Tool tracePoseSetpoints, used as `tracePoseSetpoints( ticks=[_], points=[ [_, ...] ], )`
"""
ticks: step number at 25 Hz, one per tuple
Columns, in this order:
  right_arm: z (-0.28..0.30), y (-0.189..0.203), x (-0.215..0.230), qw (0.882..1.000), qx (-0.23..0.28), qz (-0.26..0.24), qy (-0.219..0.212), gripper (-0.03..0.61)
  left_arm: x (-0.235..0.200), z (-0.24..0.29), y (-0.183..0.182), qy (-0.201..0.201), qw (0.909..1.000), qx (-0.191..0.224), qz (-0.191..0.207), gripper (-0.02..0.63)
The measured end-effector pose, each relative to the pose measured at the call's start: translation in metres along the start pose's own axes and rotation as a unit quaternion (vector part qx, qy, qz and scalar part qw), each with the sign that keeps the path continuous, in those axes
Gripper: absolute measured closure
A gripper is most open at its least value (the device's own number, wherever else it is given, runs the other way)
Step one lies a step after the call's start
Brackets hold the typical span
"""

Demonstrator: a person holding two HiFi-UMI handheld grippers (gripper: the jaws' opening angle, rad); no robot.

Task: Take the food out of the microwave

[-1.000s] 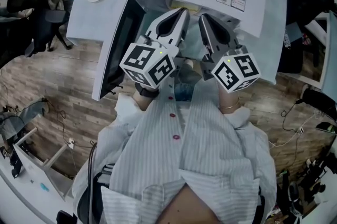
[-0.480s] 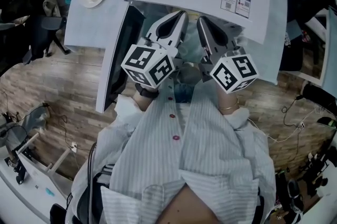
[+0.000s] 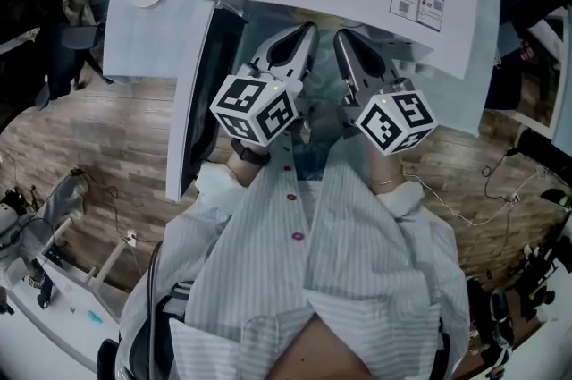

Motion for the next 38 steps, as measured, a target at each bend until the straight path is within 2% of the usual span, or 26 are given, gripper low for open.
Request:
tracePoseSetpoints(
  ticks=[10,22,27,32,38],
  points=[
    [0.019,0.031,0.018,0.999,-0.033,0.026,0.024,0.545,-0.030,0.006,0.032,-0.018,0.9989,-0.033,-0.026,0.606],
    [0.041,0.066,0.044,0.994,-0.060,0.064,0.064,0.545,-0.060,0.010,0.063,-0.044,0.9957,-0.052,-0.062,0.606],
    [0.050,0.078,0.054,0.991,-0.073,0.090,0.069,0.545,-0.074,0.008,0.073,-0.057,0.9921,-0.053,-0.099,0.606],
    [0.056,0.089,0.057,0.986,-0.092,0.129,0.059,0.543,-0.079,0.009,0.078,-0.046,0.9872,-0.039,-0.148,0.604],
    [0.060,0.095,0.060,0.981,-0.098,0.155,0.063,0.529,-0.085,0.009,0.080,-0.047,0.9813,-0.024,-0.185,0.593]
  ],
)
Point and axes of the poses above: the fingertips, and each gripper's own axes: z forward along the fingers, x to its right, y out of its underside, the point moved 7 cm from there along -z, backward along the fingers, and after that the axes turned 13 degrees about y, right-handed, at the moved point
